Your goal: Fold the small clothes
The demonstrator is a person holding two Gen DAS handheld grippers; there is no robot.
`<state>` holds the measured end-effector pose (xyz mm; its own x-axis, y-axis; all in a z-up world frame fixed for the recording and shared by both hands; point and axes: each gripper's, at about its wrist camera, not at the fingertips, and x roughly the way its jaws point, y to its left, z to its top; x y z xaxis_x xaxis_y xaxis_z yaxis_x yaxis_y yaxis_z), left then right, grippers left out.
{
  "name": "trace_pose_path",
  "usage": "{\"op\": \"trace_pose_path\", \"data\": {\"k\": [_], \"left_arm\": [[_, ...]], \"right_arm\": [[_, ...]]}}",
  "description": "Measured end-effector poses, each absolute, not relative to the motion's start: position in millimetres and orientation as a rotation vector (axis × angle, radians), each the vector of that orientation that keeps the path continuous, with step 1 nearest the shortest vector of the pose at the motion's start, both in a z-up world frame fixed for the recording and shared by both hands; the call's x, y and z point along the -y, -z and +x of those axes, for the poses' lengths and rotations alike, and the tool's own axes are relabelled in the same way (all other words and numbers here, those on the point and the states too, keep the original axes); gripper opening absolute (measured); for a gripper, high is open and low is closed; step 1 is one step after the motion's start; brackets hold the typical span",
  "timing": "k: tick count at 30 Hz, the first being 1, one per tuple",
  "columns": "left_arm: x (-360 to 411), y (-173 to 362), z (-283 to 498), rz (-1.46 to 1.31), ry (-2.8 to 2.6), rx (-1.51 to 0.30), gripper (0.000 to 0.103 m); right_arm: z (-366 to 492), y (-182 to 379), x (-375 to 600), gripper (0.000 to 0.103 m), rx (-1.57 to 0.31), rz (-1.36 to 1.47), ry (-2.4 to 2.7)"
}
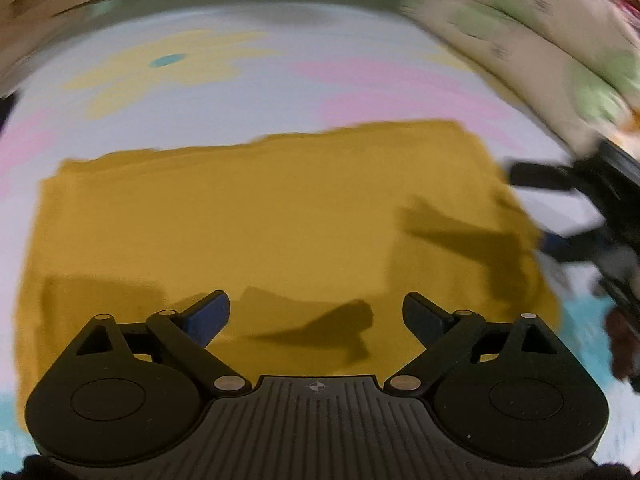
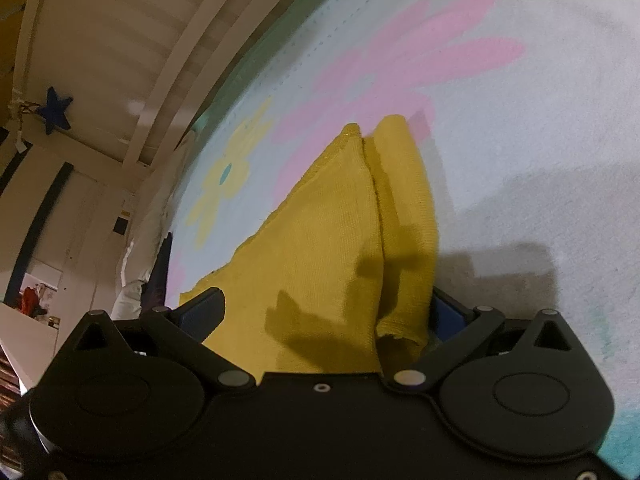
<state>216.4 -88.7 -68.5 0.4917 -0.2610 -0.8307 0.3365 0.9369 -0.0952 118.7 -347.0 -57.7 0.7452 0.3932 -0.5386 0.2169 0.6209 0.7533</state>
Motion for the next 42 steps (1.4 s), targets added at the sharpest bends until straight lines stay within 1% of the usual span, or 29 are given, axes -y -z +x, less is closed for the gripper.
{"op": "trace_pose_path", "data": {"k": [5,10,11,12,13,14,19,27,39,42], "left_arm": [[46,68,234,0.021,0.248,-1.021,0.094],[30,71,242,0.000,0.197,-1.040,0.094],[28,72,245,-0.006,0.194,-1.042,0.094],[24,72,246,-0.010,0.192,-1.044,0.094],[24,69,249,-0.012,0.191,-1.047,0.094],[22,68,249,-0.015,0.191,-1.046,0.094],[5,59,251,-0.046,0.183,-1.035,0.094],[-32,44,254,-0.123,0.147,-1.005,0.094],[-105,32,256,-0.188,0.051,-0.973,0.094],[-118,31,254,-0.200,0.043,-0.972,0.094]], "right_arm": [[124,61,342,0.103,-0.724,0.933,-0.130],[133,56,330,0.103,-0.750,0.869,-0.123],[135,54,329,0.098,-0.762,0.859,-0.123],[136,54,328,0.072,-0.776,0.850,-0.122],[138,54,326,0.033,-0.804,0.837,-0.110],[140,56,324,0.029,-0.827,0.830,-0.102],[142,39,309,0.028,-0.814,0.751,-0.093],[153,6,264,0.028,-0.769,0.774,-0.215],[186,10,186,0.028,-0.741,0.910,-0.355],[194,14,164,0.028,-0.752,0.904,-0.369]]}}
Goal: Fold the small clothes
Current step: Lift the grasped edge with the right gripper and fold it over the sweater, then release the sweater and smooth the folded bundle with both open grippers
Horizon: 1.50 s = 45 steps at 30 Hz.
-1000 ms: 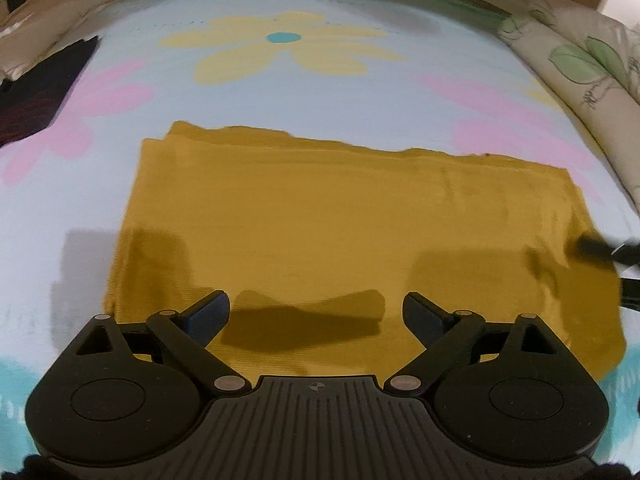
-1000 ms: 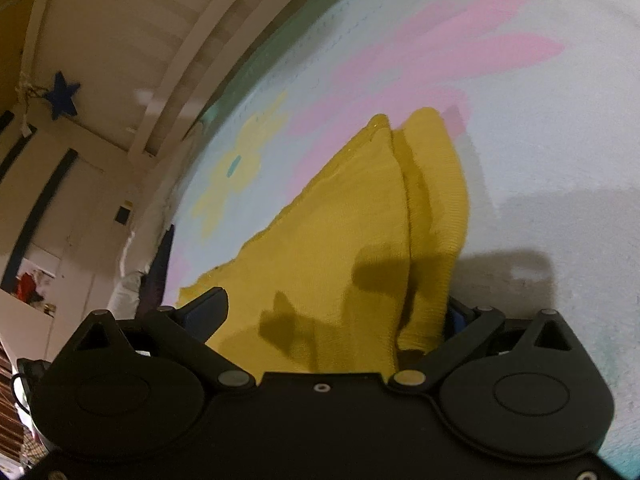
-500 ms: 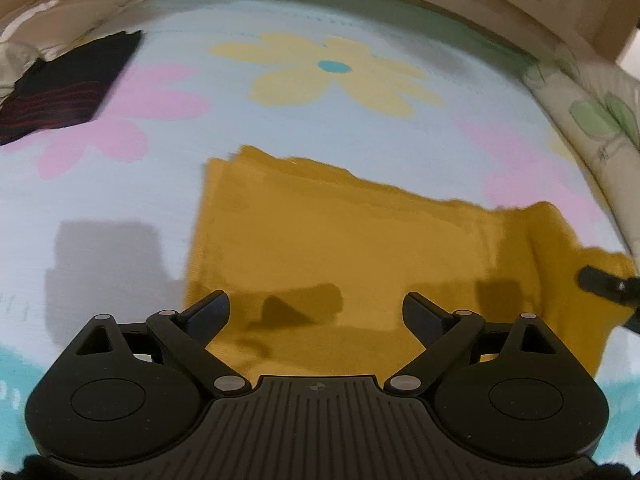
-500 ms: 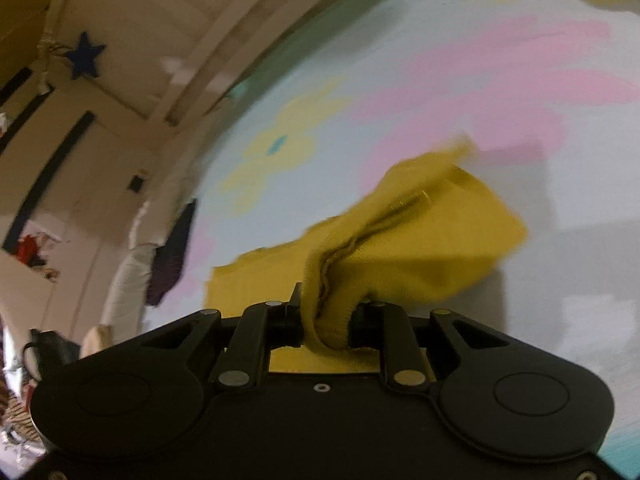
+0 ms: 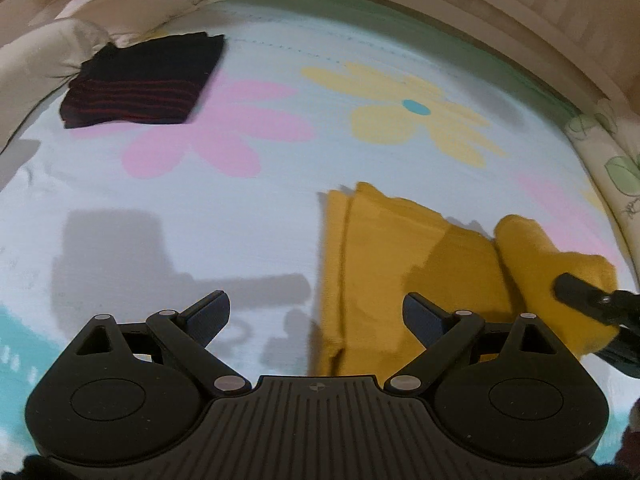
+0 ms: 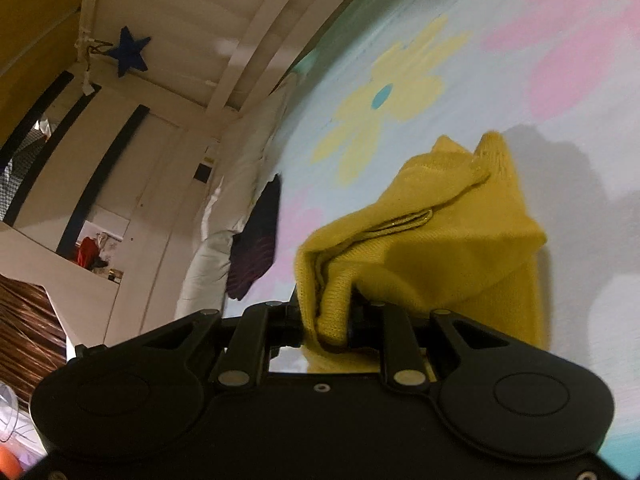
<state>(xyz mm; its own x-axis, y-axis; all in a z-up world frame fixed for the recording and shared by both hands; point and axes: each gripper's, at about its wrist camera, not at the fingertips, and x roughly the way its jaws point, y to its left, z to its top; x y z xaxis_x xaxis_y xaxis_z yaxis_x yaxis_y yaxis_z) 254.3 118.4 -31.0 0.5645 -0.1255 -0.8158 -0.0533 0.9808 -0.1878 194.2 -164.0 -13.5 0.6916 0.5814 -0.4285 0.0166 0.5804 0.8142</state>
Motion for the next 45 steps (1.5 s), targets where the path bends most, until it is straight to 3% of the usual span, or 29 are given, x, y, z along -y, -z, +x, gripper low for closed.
{"op": "trace_pose_path", "data": {"k": [10,13,16,18,21,31,36,39,45], "left_arm": [[-147,32,250,-0.202,0.028,-0.980,0.094],[-149,34,250,-0.193,0.035,-0.987,0.094],[-151,35,250,-0.188,0.037,-0.989,0.094],[-151,34,250,-0.190,0.039,-0.987,0.094],[-150,34,251,-0.185,0.042,-0.983,0.094],[-142,31,247,-0.144,0.057,-0.970,0.094],[-144,30,247,-0.128,0.050,-0.963,0.094],[-142,29,248,-0.112,0.051,-0.958,0.094],[-132,27,251,-0.096,0.063,-0.948,0.094]], "right_arm": [[203,27,106,0.029,-0.825,0.752,-0.368],[206,34,97,0.037,-0.862,0.716,-0.347],[204,39,95,0.067,-0.881,0.732,-0.377],[202,32,95,0.078,-0.865,0.727,-0.409],[199,21,97,0.086,-0.833,0.742,-0.457],[205,7,96,0.090,-0.767,0.938,-0.560],[206,-11,106,0.090,-0.723,0.872,-0.505],[200,-16,120,0.090,-0.749,0.729,-0.389],[178,-12,108,0.086,-0.846,0.071,-0.191]]}}
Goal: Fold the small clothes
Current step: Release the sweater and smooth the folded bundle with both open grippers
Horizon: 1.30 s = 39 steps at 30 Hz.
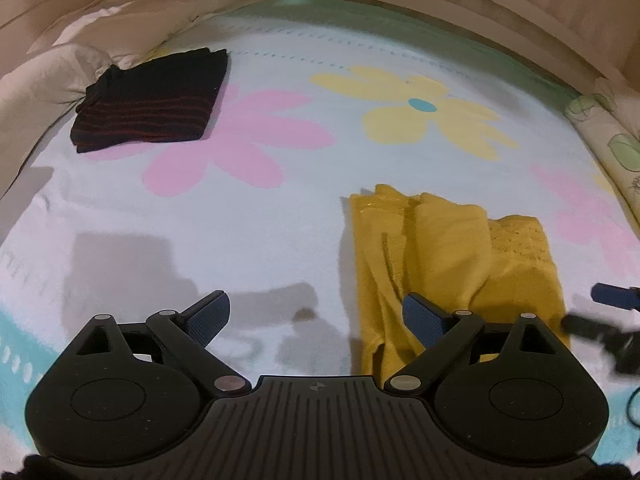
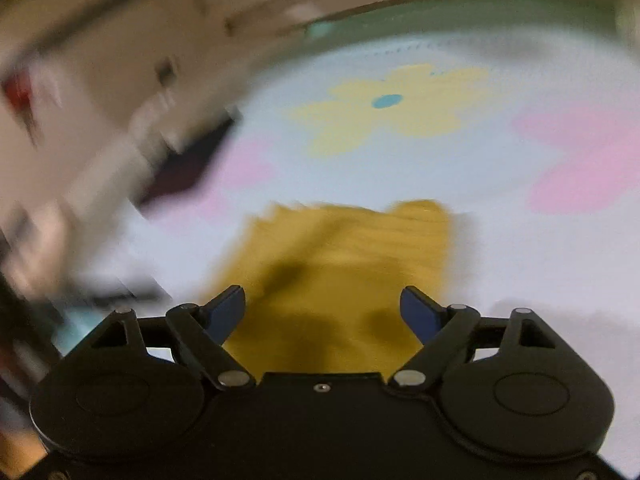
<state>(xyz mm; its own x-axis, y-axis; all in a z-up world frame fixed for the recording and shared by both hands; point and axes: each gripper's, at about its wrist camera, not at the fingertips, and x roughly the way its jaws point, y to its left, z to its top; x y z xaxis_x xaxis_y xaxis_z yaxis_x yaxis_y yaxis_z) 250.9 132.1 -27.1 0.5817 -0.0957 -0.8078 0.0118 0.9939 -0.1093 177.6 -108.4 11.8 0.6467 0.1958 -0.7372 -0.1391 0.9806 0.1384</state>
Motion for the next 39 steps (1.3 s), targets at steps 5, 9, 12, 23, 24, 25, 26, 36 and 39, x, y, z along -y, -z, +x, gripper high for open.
{"op": "trace_pose_path", "data": {"k": [5,9,12,23,24,25,26,36,39], "left_arm": [[-117,26,252,-0.081,0.086,-0.938,0.094],[-107,26,253,-0.068,0.112,-0.939,0.094],[-104,28,254,-0.063,0.122,-0.946,0.094],[-98,30,261,-0.069,0.169,-0.975,0.094],[-96,29,261,-0.070,0.179,-0.973,0.094],[-91,26,261,-0.070,0.191,-0.960,0.094],[-86,24,261,-0.067,0.204,-0.947,0.094],[-20,19,262,-0.042,0.494,-0.875,0.094],[-14,35,271,-0.060,0.516,-0.937,0.094]], "right_arm": [[168,0,73,0.085,-0.831,-0.191,-0.182],[160,9,38,0.084,-0.779,-0.357,-0.229],[153,9,22,0.084,-0.741,-0.348,-0.337],[156,30,30,0.085,-0.855,0.143,-0.739],[155,28,33,0.085,-0.848,0.150,-0.740],[154,26,37,0.085,-0.839,0.158,-0.736],[152,23,43,0.085,-0.827,0.174,-0.727],[145,17,68,0.086,-0.817,0.167,-0.679],[138,19,72,0.086,-0.825,0.134,-0.682]]}}
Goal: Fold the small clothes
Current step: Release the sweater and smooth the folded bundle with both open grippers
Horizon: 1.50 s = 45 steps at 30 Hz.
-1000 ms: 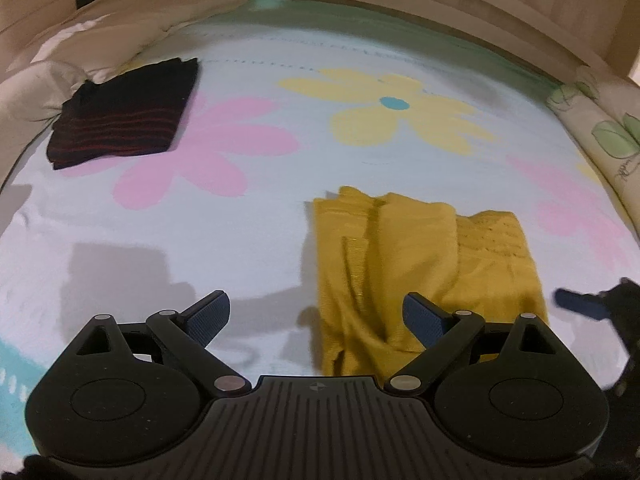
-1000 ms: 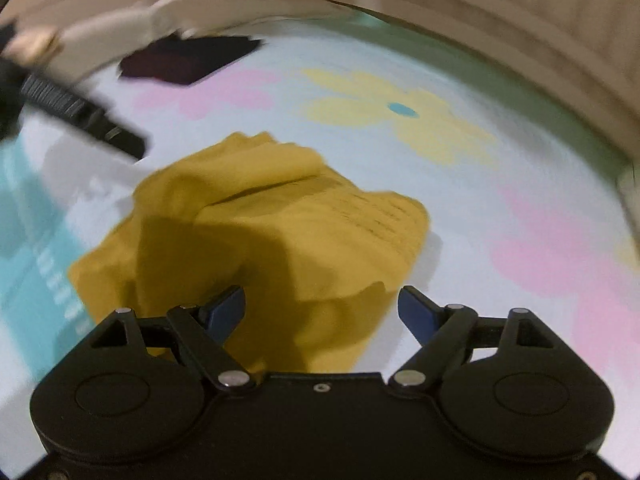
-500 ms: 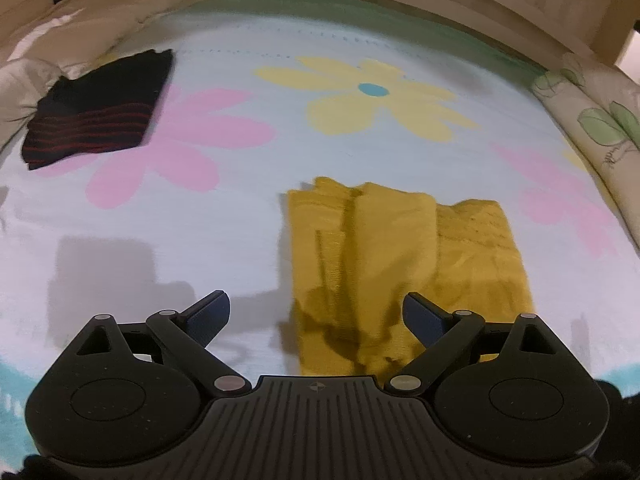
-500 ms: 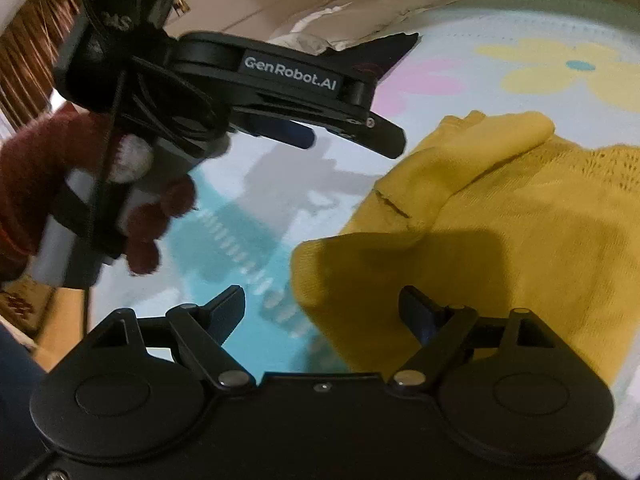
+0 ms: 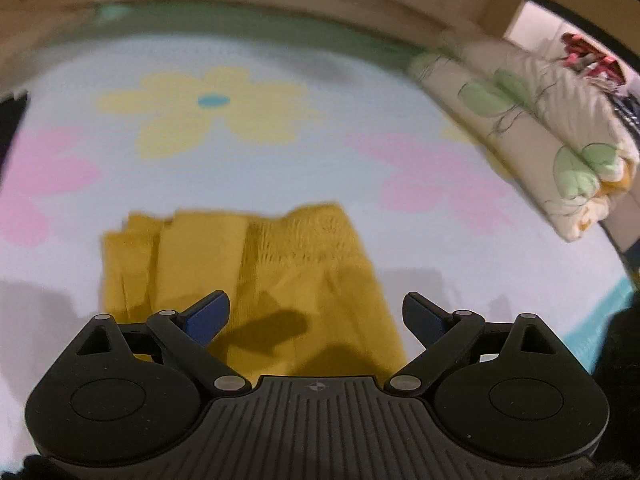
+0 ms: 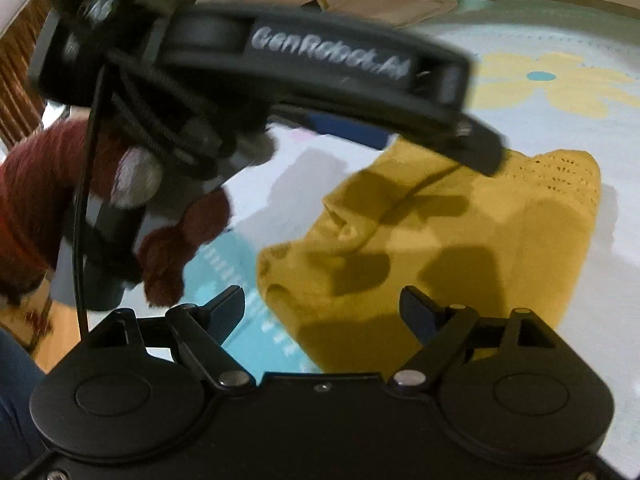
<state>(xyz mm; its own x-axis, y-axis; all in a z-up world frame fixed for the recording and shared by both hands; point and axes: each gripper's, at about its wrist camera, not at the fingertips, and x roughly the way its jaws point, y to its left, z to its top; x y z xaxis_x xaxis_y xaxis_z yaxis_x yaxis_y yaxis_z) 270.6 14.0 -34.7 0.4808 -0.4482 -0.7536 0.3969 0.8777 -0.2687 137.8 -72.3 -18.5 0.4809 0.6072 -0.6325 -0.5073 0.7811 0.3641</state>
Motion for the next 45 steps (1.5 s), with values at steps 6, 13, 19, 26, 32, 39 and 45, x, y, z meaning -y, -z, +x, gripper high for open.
{"op": "trace_pose_path", "data": {"k": [6,13,19,26,32,39,45], "left_arm": [[-47,67,289,0.010,0.202,-0.990,0.094],[-112,71,292,-0.052,-0.043,-1.010,0.094],[-81,48,267,0.064,0.105,-0.937,0.094],[-44,89,233,0.323,0.258,-1.069,0.097],[-87,93,231,0.073,0.246,-1.127,0.096],[-104,82,234,-0.123,0.246,-1.076,0.095],[-100,93,232,-0.192,0.280,-1.101,0.096]], "right_arm": [[135,19,86,0.086,-0.824,0.139,-0.649],[134,15,106,0.087,-0.802,0.185,-0.606],[141,13,113,0.089,-0.764,0.198,-0.518],[142,25,112,0.091,-0.885,0.064,-0.385],[141,41,123,0.095,-0.979,0.075,-0.350],[147,23,150,0.103,-0.869,0.349,-0.344],[164,20,169,0.103,-0.804,0.536,-0.306]]}}
